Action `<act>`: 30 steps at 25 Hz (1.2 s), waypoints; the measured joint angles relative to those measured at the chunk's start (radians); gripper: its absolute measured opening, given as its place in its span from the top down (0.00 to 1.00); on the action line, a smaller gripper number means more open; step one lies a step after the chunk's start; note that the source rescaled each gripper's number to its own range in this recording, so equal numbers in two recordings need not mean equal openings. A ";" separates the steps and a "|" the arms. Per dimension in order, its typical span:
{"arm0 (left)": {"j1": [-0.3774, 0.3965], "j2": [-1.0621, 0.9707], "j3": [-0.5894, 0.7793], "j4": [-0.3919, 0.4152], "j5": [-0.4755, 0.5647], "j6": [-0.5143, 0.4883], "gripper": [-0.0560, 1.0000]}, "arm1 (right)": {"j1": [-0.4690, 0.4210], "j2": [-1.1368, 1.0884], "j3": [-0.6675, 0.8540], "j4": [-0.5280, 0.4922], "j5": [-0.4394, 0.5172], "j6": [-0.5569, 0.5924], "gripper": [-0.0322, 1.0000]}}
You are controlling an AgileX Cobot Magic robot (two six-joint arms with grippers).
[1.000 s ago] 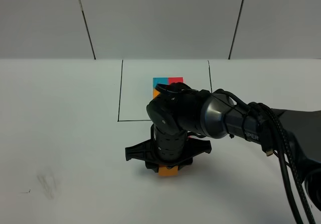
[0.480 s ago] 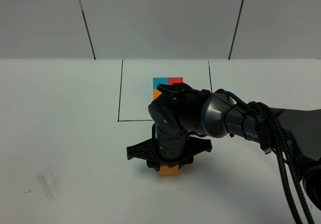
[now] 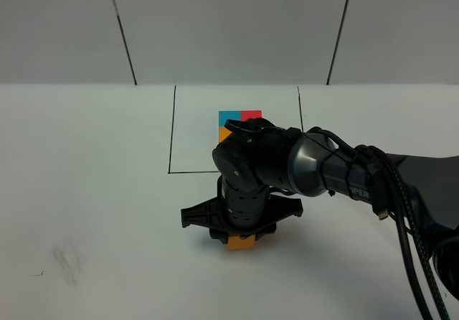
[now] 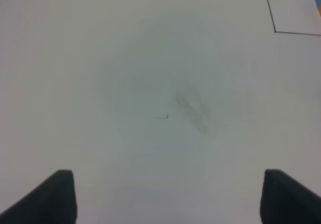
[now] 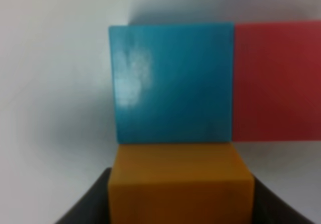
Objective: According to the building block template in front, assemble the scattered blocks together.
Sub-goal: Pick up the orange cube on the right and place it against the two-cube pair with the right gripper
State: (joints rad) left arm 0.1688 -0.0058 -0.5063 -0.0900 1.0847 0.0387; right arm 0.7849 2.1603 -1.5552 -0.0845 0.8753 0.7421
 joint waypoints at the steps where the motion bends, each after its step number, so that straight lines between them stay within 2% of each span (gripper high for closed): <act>1: 0.000 0.000 0.000 0.000 0.000 0.000 0.33 | 0.000 0.000 0.000 0.000 0.000 0.000 0.96; 21: 0.000 0.000 0.000 0.000 0.000 0.000 0.33 | -0.001 0.053 0.000 -0.002 -0.031 0.001 0.96; 30: 0.000 0.000 0.000 0.000 0.000 0.000 0.33 | -0.002 0.054 0.000 -0.050 -0.071 0.001 0.96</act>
State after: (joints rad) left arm 0.1688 -0.0058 -0.5063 -0.0900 1.0847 0.0387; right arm 0.7830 2.2143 -1.5552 -0.1348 0.8042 0.7433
